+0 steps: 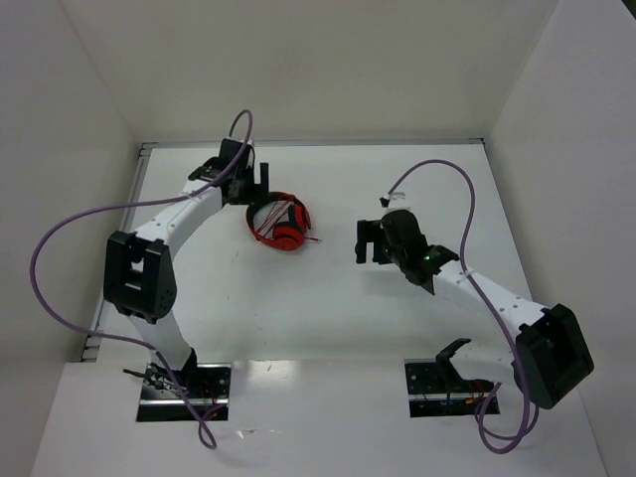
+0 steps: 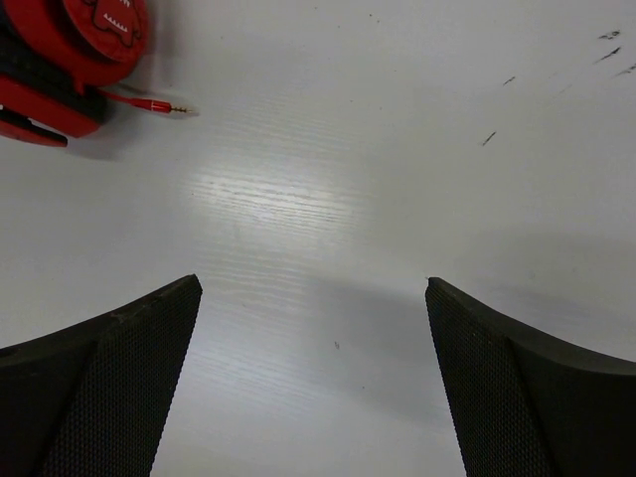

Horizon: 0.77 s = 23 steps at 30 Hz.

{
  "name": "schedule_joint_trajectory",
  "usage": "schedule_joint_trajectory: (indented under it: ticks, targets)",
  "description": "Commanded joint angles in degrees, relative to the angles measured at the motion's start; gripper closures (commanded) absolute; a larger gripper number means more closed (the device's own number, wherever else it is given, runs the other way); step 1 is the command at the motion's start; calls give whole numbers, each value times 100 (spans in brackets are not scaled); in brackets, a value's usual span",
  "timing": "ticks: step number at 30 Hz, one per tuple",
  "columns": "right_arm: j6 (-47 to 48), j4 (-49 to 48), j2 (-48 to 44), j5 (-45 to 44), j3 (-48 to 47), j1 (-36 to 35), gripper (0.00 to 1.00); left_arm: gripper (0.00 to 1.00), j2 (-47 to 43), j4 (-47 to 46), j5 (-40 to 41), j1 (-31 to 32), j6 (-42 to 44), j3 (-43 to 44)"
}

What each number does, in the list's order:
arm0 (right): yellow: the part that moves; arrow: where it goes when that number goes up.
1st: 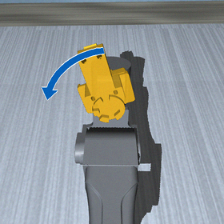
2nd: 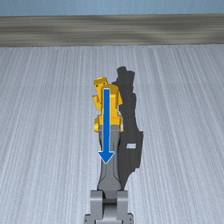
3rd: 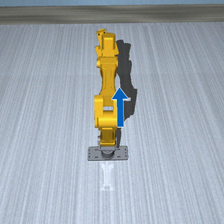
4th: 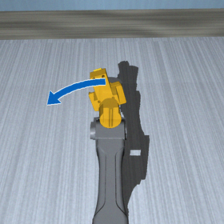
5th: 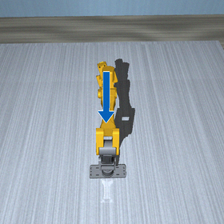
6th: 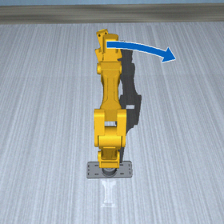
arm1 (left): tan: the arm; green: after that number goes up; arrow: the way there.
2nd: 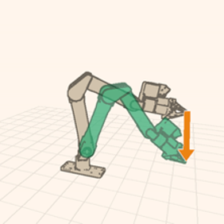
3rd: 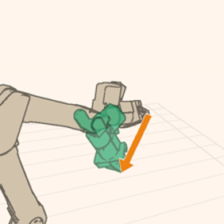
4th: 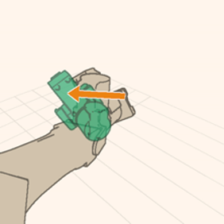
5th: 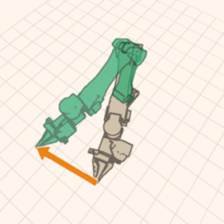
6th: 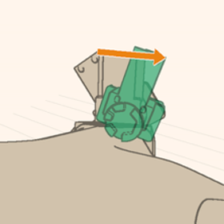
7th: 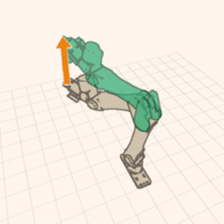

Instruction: Wrap the headphones

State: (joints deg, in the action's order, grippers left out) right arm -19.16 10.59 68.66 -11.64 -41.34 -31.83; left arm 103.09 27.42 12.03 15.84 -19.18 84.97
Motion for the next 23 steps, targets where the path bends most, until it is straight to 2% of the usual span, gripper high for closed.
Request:
schedule_joint_trajectory:
  ticks: [1,7,18,23]
  targets:
    - [-80,75,-352,257,-322,46,0,0,-884,-219,-306,-19,230,-427]
    - [-79,-391,-714,330,153,99,0,0,-1432,-562,71,-19,283,-1641]
    - [-71,-470,-610,109,-75,160,0,0,-1484,-378,-587,-19,424,-1641]
    - [140,-470,-108,547,-199,222,0,0,-1599,-737,-641,-19,424,-2194]
